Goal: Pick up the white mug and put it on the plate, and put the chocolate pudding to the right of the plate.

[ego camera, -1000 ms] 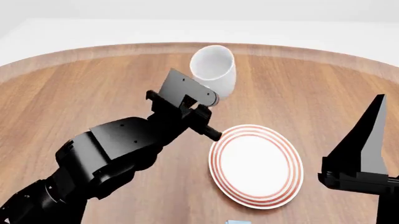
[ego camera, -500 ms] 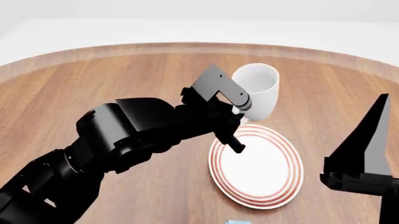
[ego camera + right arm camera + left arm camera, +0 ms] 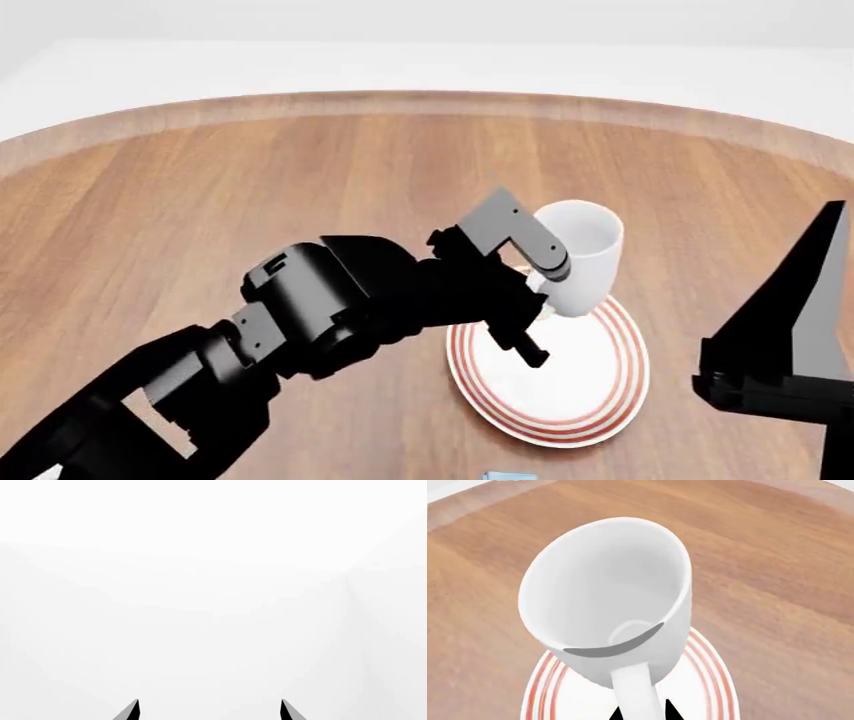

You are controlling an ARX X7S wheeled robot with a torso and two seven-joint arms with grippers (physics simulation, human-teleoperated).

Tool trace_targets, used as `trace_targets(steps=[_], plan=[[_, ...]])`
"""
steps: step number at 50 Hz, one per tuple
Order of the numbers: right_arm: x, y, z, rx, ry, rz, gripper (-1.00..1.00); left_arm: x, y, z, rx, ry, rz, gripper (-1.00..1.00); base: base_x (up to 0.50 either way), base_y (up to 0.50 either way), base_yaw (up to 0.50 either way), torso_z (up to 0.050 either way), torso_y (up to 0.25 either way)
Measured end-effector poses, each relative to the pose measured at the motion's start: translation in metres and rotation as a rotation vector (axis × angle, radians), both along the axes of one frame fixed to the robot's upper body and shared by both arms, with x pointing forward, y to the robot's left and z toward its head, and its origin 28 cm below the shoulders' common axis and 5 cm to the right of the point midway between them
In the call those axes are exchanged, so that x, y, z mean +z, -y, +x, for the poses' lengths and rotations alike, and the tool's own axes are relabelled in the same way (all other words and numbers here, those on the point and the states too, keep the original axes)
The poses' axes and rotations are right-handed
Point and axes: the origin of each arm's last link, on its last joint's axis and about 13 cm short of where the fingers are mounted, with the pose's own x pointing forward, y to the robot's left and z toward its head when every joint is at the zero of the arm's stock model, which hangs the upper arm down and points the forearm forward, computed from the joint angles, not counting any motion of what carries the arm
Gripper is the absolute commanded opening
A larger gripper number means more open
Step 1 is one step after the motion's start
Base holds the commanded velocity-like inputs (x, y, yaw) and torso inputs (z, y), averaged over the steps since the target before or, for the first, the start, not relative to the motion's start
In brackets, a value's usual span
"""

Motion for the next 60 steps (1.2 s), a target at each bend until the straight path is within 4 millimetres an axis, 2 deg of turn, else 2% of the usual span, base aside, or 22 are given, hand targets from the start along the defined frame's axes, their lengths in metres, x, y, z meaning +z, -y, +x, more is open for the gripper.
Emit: trace_targets(steps=[27, 60], plan=[[0.002, 0.002, -0.001, -0.004, 0.001, 0.01, 1.0, -0.041, 0.011, 0.02, -0.01, -0.077, 0.112, -1.0, 0.0, 0.0, 0.0, 0.0, 0.001], [-0.001, 0.003, 0.0, 0.004, -0.004, 0.015, 1.0, -0.055, 0.003, 0.027, 0.05, -0.069, 0.109, -1.0, 0.0, 0.0, 0.0, 0.0, 0.0]])
